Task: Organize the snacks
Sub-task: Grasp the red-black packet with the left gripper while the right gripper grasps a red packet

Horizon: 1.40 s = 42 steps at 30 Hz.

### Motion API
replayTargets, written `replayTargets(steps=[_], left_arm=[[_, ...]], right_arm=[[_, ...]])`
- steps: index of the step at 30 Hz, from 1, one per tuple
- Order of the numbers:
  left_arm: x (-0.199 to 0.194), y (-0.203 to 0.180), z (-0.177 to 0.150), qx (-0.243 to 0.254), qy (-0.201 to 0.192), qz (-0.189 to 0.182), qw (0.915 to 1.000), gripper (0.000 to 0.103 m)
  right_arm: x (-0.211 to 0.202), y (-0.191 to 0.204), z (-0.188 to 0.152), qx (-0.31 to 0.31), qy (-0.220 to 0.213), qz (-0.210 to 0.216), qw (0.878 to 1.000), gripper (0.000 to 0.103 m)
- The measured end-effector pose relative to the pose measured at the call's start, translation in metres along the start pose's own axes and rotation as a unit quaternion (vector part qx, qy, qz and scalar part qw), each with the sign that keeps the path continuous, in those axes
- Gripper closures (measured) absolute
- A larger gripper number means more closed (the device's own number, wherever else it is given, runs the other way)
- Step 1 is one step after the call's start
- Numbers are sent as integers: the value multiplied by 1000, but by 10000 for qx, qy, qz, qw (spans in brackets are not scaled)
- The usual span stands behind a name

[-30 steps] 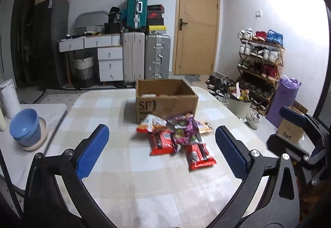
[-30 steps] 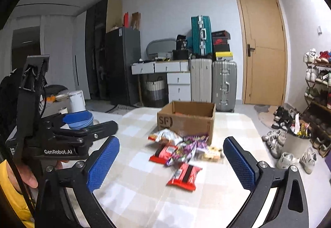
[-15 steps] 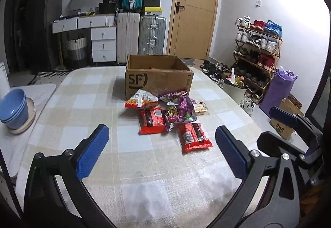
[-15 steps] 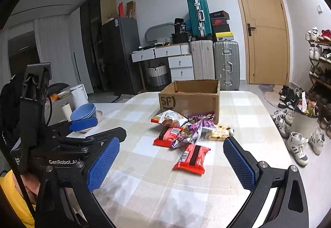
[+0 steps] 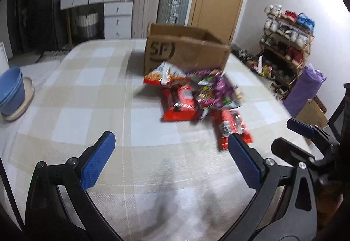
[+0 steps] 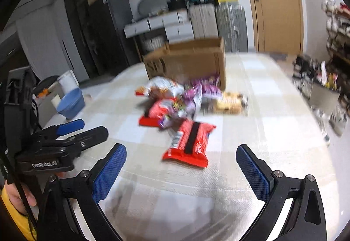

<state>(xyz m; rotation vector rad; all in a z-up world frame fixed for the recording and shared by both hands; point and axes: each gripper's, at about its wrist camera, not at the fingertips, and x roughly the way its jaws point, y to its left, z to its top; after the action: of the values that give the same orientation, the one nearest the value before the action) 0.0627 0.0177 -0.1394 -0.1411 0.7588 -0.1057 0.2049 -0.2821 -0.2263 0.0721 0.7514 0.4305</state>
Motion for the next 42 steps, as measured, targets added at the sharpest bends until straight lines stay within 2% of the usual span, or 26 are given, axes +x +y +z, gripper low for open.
replayTargets(steps=[2,7,11,15,16,19,20,21,24,30,34,37,42], left_arm=[[21,6,2,-93,176,70,9998,1],[70,22,12,-390,595,145,9974,1],[96,30,21,-563,767,84,9954,1],[121,31,29,-551,893,122,9944,1],[128,31,32,-545,935,134,9940,1],[149,32,41,-634,1022,62,9927,1],[154,32,43,-638,1058,25,9923,1],[160,31,46,-626,1085,-14,9921,1],[173,29,56,-576,1051,27,9928,1],[199,13,86,-526,1065,-80,9929,1],[226,-3,106,-404,1186,-107,9921,1],[244,-11,117,-307,1233,21,9919,1],[271,-9,134,-492,1306,175,9901,3]], right_arm=[[19,-8,4,96,211,-30,9997,1],[58,-24,15,524,690,209,9960,3],[75,-20,22,401,848,49,9956,4],[87,-7,23,-142,923,-381,9949,21],[88,-4,23,-247,927,-427,9945,28],[90,3,19,-584,933,-566,9923,34],[90,5,19,-674,925,-541,9920,40],[90,8,18,-794,925,-576,9909,54],[87,8,18,-807,911,-483,9914,57],[74,-20,16,-79,754,183,9970,59],[70,-24,17,10,670,272,9974,59],[68,-27,16,80,680,359,9970,59],[66,-37,13,311,659,505,9961,59]])
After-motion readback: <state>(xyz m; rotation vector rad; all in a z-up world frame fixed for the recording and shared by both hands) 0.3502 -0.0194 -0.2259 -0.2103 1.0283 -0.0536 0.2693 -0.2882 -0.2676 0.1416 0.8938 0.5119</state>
